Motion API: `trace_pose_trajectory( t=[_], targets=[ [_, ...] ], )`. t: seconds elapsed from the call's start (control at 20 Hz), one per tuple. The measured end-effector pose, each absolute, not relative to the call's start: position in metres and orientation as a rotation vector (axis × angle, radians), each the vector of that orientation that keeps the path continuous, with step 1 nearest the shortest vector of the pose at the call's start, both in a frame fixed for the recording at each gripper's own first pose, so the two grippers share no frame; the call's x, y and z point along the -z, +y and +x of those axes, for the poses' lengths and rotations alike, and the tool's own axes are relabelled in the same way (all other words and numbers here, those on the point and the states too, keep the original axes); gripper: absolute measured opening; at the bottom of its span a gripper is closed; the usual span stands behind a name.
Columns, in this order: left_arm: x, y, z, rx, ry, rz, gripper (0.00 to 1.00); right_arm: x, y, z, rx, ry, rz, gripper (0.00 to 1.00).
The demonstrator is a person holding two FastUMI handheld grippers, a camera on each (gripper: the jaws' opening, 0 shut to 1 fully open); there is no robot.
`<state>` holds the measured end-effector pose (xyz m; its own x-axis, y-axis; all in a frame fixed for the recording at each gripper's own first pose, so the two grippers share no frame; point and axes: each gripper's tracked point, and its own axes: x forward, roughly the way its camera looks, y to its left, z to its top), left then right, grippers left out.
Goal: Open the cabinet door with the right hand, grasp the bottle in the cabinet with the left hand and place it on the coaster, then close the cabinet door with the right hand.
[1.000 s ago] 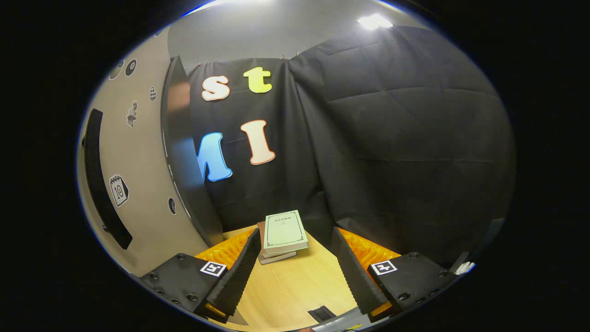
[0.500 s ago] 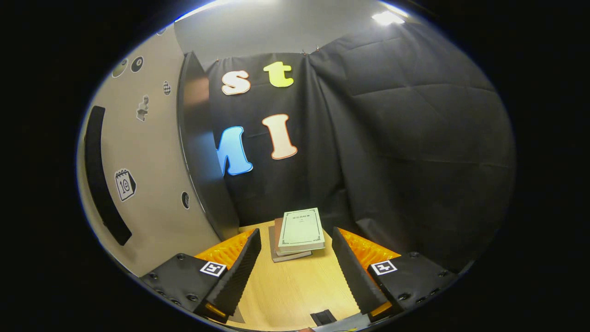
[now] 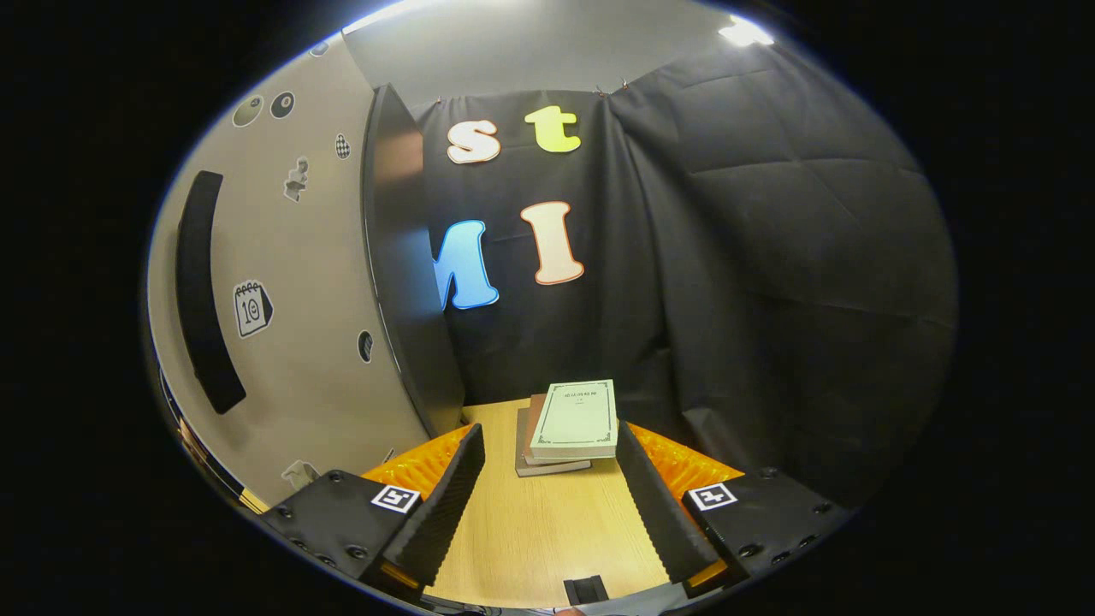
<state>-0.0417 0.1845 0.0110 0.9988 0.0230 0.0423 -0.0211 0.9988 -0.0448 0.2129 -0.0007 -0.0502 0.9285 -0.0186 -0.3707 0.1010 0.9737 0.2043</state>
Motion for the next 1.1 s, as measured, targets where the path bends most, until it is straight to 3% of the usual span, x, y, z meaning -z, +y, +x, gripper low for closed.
trace_pose_trajectory(
  t=[0.55, 1.1],
  targets=[
    [0.052, 0.199, -0.090, -0.057, 0.086, -0.053, 0.72, 0.055, -0.004, 0.206, 0.016, 0.401, 0.236, 0.98],
    [0.120, 0.209, -0.124, -0.131, 0.253, -0.107, 0.72, 0.050, -0.015, 0.193, 0.047, 0.420, 0.176, 0.98]
  ],
)
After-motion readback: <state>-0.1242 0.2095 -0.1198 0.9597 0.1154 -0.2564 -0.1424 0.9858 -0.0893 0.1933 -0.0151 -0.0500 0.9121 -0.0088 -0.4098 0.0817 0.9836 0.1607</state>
